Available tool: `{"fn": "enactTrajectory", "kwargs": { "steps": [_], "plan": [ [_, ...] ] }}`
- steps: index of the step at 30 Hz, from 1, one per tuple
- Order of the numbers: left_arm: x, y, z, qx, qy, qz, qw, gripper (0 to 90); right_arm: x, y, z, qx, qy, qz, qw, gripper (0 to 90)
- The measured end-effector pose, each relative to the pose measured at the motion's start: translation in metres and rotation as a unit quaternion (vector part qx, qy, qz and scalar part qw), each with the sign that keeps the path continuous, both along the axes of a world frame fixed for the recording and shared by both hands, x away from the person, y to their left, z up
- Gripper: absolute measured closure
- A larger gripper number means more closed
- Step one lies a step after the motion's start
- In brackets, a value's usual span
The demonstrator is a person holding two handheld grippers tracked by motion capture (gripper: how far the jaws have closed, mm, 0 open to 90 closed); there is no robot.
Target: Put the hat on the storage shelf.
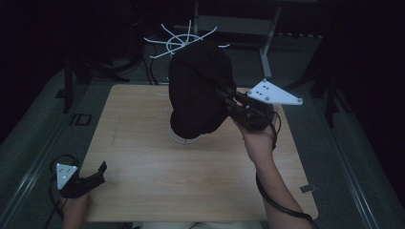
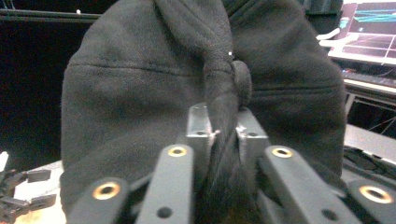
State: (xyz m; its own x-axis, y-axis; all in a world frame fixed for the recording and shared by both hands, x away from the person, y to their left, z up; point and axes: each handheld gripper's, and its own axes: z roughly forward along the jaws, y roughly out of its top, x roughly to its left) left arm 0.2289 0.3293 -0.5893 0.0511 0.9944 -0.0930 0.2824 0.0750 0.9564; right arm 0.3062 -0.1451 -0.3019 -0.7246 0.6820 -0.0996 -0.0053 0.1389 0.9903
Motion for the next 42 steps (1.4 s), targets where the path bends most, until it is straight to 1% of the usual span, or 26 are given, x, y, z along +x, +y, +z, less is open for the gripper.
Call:
{"fn": "enactTrajectory", "kwargs": {
  "steps": [4, 5, 6, 8, 9, 10, 11, 13, 15, 18, 23, 26, 28, 31, 34, 36, 38, 40, 42],
  "plan": [
    [0.0, 0.0, 0.0, 0.0, 0.0, 0.0, 1.0, 1.5, 0.003, -0.002, -0.008, 0.003, 0.014, 0.009, 0.9999, 68.1],
    [0.0, 0.0, 0.0, 0.0, 0.0, 0.001, 1.0, 1.5, 0.003, -0.002, -0.009, 0.001, 0.013, 0.008, 0.9999, 67.0],
    [0.0, 0.0, 0.0, 0.0, 0.001, 0.0, 1.0, 1.5, 0.003, -0.002, -0.01, -0.003, 0.015, 0.005, 0.9999, 66.6],
    [0.0, 0.0, 0.0, 0.0, 0.0, 0.001, 1.0, 1.5, 0.005, -0.002, -0.013, -0.009, 0.019, 0.008, 0.9997, 66.7],
    [0.0, 0.0, 0.0, 0.0, 0.0, 0.001, 1.0, 1.5, 0.005, -0.002, -0.015, -0.012, 0.019, 0.005, 0.9997, 68.7],
    [0.0, 0.0, 0.0, 0.0, 0.0, 0.0, 1.0, 1.5, 0.005, -0.001, -0.017, -0.017, 0.015, -0.005, 0.9997, 70.1],
    [0.0, 0.0, 0.0, 0.0, 0.0, 0.001, 1.0, 1.5, 0.005, -0.001, -0.018, -0.017, 0.013, -0.01, 0.9997, 70.2],
    [0.0, 0.0, 0.0, 0.0, 0.0, 0.0, 1.0, 1.5, 0.008, -0.004, -0.019, -0.008, 0.022, -0.005, 0.9997, 69.6],
    [0.0, 0.0, 0.0, -0.001, 0.0, 0.001, 1.0, 1.5, 0.009, -0.006, -0.02, -0.002, 0.026, 0.002, 0.9997, 63.7],
    [0.0, 0.0, 0.0, -0.001, 0.0, 0.0, 1.0, 1.5, 0.006, -0.007, -0.02, -0.002, 0.021, 0.001, 0.9998, 57.2],
    [0.0, 0.0, 0.0, -0.001, 0.0, 0.0, 1.0, 1.4, 0.002, -0.01, -0.019, 0.007, 0.017, 0.005, 0.9998, 50.0],
    [0.0, 0.0, 0.0, -0.001, 0.0, 0.0, 1.0, 1.4, 0.0, -0.013, -0.02, 0.005, 0.014, 0.006, 0.9999, 46.2],
    [0.0, 0.0, 0.0, -0.001, 0.0, 0.0, 1.0, 1.4, -0.001, -0.016, -0.023, 0.004, 0.012, 0.003, 0.9999, 44.1],
    [0.0, 0.0, 0.0, -0.001, 0.0, 0.0, 1.0, 1.4, -0.002, -0.024, -0.029, 0.006, 0.018, 0.003, 0.9998, 40.0],
    [0.0, 0.0, 0.0, -0.001, 0.0, 0.001, 1.0, 1.5, 0.002, -0.03, -0.037, -0.001, 0.026, 0.003, 0.9997, 38.3],
    [0.0, 0.0, 0.0, -0.001, 0.0, 0.001, 1.0, 1.4, 0.004, -0.036, -0.042, 0.002, 0.037, 0.002, 0.9993, 37.5],
    [0.0, 0.0, 0.0, -0.001, 0.001, 0.001, 1.0, 1.5, 0.005, -0.042, -0.047, 0.002, 0.04, -0.005, 0.9992, 36.8],
    [0.0, 0.0, 0.0, -0.001, 0.001, 0.001, 1.0, 1.5, 0.007, -0.048, -0.053, -0.006, 0.042, -0.019, 0.9989, 35.0],
    [0.0, 0.0, 0.0, 0.0, 0.001, 0.001, 1.0, 1.4, 0.01, -0.055, -0.06, -0.01, 0.05, -0.025, 0.9984, 31.7]
  ]
}}
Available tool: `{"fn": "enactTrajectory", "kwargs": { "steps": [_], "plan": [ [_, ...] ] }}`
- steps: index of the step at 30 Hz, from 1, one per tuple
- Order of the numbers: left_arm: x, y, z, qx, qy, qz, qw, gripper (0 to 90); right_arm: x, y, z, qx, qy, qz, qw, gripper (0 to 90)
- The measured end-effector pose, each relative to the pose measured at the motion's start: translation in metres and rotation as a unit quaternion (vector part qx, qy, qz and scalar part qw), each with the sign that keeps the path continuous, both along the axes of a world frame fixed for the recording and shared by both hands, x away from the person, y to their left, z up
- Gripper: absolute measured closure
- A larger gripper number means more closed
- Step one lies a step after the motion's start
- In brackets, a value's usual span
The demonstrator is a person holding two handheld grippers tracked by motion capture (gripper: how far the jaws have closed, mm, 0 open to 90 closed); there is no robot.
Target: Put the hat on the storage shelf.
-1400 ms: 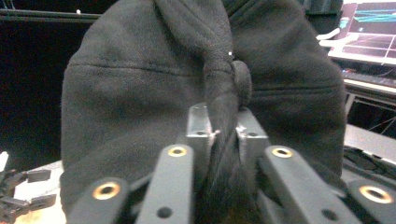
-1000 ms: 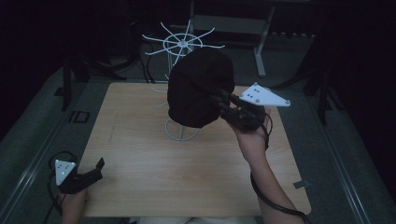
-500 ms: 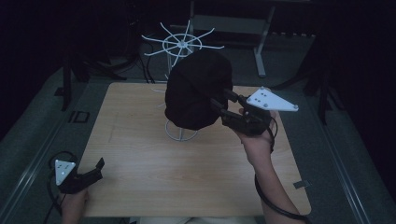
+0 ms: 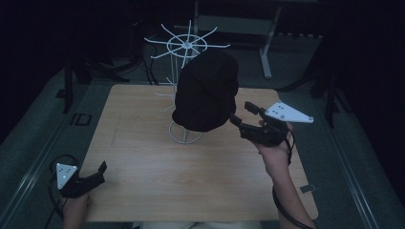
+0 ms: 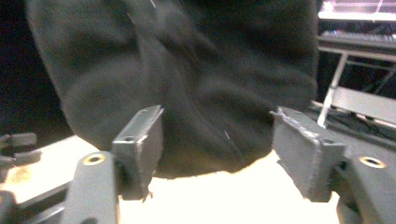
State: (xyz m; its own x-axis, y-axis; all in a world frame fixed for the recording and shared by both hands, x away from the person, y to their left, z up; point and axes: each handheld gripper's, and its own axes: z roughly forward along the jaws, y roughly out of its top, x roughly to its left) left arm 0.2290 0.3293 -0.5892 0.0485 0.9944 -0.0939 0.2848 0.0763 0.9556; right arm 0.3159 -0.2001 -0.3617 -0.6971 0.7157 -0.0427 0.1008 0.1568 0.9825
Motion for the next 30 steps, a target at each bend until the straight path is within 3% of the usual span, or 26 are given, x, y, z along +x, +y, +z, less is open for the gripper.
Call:
{"fn": "enactTrajectory", "kwargs": {
  "steps": [5, 7, 13, 21, 24, 30],
  "plan": [
    [0.0, 0.0, 0.0, 0.0, 0.0, 0.0, 1.0, 1.5, 0.003, -0.017, -0.018, -0.013, 0.01, -0.02, 0.9997, 25.1],
    [0.0, 0.0, 0.0, 0.0, 0.0, 0.0, 1.0, 1.4, 0.005, -0.026, -0.026, -0.007, 0.015, -0.025, 0.9996, 22.6],
    [0.0, 0.0, 0.0, 0.001, -0.001, 0.001, 1.0, 1.4, 0.012, -0.045, -0.054, -0.023, 0.055, -0.025, 0.9979, 12.4],
    [0.0, 0.0, 0.0, 0.0, -0.002, 0.001, 1.0, 1.4, 0.02, -0.061, -0.106, -0.045, 0.086, -0.046, 0.9942, 13.6],
    [0.0, 0.0, 0.0, 0.0, -0.001, 0.001, 1.0, 1.4, 0.024, -0.069, -0.126, -0.042, 0.095, -0.04, 0.9939, 14.4],
    [0.0, 0.0, 0.0, 0.0, -0.001, 0.001, 1.0, 1.4, 0.026, -0.089, -0.158, -0.051, 0.112, -0.061, 0.9905, 14.3]
  ]
}}
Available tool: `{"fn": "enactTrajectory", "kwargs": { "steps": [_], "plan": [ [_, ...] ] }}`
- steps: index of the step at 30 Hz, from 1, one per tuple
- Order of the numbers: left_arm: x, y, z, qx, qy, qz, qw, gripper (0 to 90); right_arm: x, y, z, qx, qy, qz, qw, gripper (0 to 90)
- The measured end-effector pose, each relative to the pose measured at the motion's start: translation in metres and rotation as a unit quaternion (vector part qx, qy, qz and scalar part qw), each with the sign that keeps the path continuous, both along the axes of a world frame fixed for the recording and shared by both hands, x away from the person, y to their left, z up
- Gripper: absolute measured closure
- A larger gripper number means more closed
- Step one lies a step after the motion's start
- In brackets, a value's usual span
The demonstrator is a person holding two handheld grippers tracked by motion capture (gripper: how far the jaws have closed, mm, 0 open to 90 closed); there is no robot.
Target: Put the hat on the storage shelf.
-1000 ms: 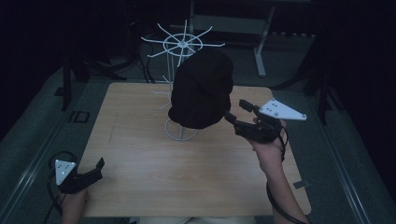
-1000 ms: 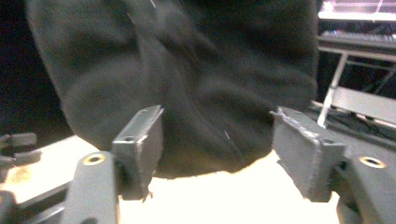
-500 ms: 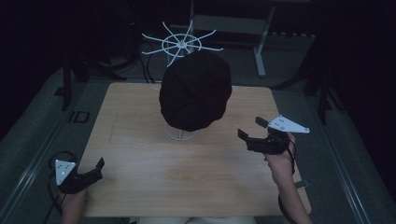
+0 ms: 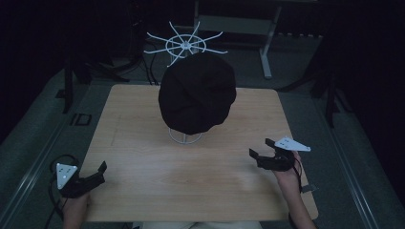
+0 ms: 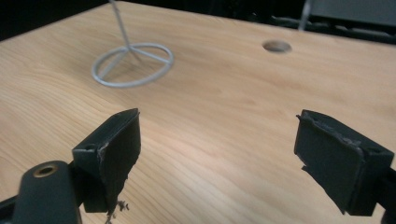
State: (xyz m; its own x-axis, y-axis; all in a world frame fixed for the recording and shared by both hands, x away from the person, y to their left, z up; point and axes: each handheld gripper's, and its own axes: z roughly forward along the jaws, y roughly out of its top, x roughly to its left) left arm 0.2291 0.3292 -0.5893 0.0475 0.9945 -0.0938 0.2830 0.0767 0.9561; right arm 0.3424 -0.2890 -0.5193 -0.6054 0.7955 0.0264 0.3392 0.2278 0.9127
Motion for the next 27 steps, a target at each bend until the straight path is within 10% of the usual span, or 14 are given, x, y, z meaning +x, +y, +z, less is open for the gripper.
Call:
{"fn": "enactTrajectory", "kwargs": {
  "steps": [27],
  "plan": [
    [0.0, 0.0, 0.0, -0.002, 0.0, 0.001, 1.0, 1.5, -0.03, -0.078, -0.051, -0.04, 0.026, -0.133, 0.99, 14.0]
  ]
}}
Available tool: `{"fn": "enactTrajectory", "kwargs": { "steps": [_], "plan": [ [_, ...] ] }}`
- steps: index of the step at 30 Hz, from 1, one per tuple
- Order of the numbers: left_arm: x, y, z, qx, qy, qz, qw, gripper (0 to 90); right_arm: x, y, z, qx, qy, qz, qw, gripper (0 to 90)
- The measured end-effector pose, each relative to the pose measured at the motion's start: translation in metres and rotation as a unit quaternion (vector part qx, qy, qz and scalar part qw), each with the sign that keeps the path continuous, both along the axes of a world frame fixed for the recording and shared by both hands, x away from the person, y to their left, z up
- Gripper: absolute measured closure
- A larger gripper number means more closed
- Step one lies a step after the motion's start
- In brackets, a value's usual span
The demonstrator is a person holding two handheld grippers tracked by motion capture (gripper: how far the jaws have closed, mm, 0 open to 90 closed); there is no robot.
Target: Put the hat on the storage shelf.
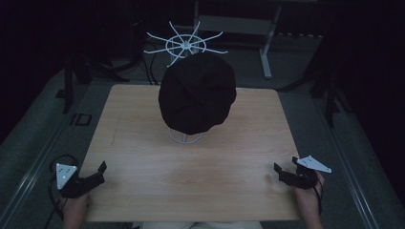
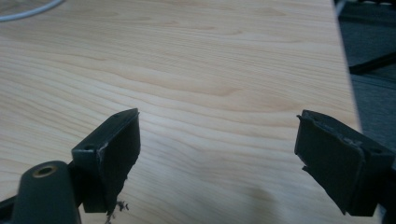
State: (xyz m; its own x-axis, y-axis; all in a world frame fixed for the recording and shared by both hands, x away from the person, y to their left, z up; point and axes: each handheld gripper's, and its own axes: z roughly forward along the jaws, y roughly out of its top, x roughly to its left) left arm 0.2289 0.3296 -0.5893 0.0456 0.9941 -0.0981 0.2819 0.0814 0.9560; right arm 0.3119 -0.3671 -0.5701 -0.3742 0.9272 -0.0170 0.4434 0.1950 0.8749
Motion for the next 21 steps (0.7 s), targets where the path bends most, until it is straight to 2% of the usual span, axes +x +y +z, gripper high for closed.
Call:
{"fn": "enactTrajectory", "kwargs": {
  "steps": [12, 21],
  "plan": [
    [0.0, 0.0, 0.0, 0.0, 0.0, 0.0, 1.0, 1.4, -0.002, -0.012, -0.001, 0.002, -0.019, -0.034, 0.9992, 14.0],
    [0.0, 0.0, 0.0, 0.0, 0.001, 0.001, 1.0, 1.4, 0.0, -0.015, -0.002, 0.001, -0.02, -0.035, 0.9992, 14.0]
  ]
}}
